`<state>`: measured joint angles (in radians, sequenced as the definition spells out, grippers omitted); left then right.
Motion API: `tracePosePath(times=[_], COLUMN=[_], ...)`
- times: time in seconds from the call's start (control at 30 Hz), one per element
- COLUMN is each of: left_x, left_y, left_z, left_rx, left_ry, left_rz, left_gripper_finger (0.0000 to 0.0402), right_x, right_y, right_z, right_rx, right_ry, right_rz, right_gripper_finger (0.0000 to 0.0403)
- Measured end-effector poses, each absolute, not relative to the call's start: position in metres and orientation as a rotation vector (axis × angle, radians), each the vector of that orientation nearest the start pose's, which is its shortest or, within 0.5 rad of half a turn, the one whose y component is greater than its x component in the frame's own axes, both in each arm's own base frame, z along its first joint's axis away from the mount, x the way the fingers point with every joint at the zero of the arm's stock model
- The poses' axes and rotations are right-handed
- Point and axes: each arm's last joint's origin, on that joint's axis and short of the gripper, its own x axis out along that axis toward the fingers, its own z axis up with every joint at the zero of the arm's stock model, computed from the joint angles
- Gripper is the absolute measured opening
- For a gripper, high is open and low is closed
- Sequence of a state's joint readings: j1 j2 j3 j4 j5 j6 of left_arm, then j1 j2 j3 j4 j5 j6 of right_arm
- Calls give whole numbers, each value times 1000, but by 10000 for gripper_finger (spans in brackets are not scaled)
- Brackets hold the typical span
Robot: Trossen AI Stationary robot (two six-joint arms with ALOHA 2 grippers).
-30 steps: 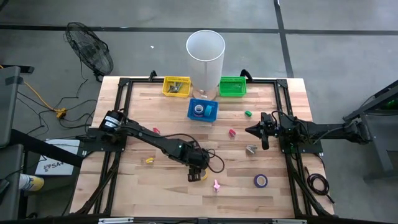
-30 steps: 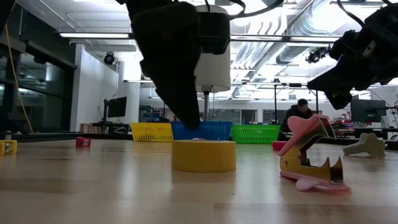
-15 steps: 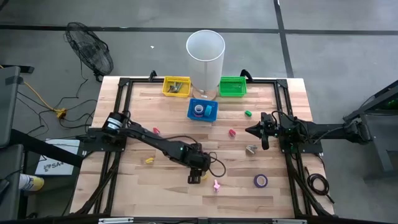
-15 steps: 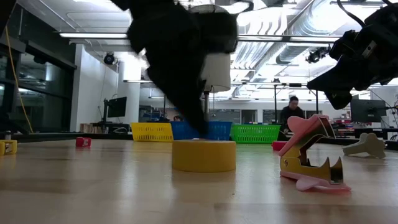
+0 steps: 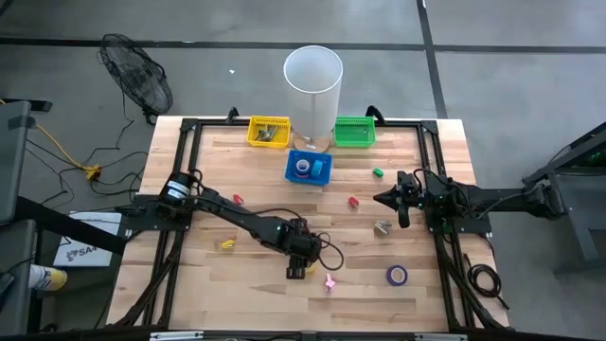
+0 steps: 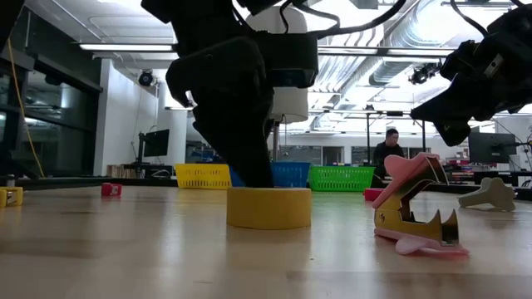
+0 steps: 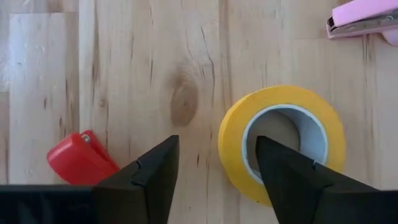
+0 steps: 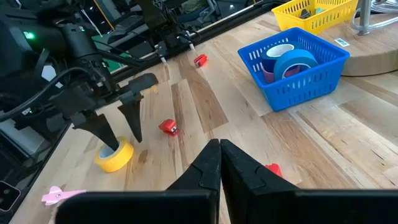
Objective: Pick and place Stapler, Stapler remover, tape
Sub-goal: Put the yellow tape into the blue basket
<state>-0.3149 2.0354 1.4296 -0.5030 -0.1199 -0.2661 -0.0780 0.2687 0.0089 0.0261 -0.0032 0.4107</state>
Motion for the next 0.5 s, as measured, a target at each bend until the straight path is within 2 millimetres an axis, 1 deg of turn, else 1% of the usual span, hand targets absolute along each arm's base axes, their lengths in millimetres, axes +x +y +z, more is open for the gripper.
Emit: tracePosePath(times=[0.1,0.17,0.33,0.37,0.5], left_x=[397,397,397,396,391], left_y=[-127,-127,-128,-128,-127], left_z=[163,163,163,164,172], left_rx=[-12,-21,-43,-48,-28], left_ry=[1101,1106,1115,1115,1117], left_rz=[-51,-66,-85,-88,-39], left_gripper_finger=[163,133,39,27,31], right_x=[111,111,111,111,111], right_y=[-9,-9,-9,-9,-9], right_z=[146,146,146,146,146], right_rx=[418,418,418,418,418], right_ry=[215,215,215,215,215], right_rz=[-121,-121,-121,-121,-121], right_gripper_finger=[0,0,0,0,0])
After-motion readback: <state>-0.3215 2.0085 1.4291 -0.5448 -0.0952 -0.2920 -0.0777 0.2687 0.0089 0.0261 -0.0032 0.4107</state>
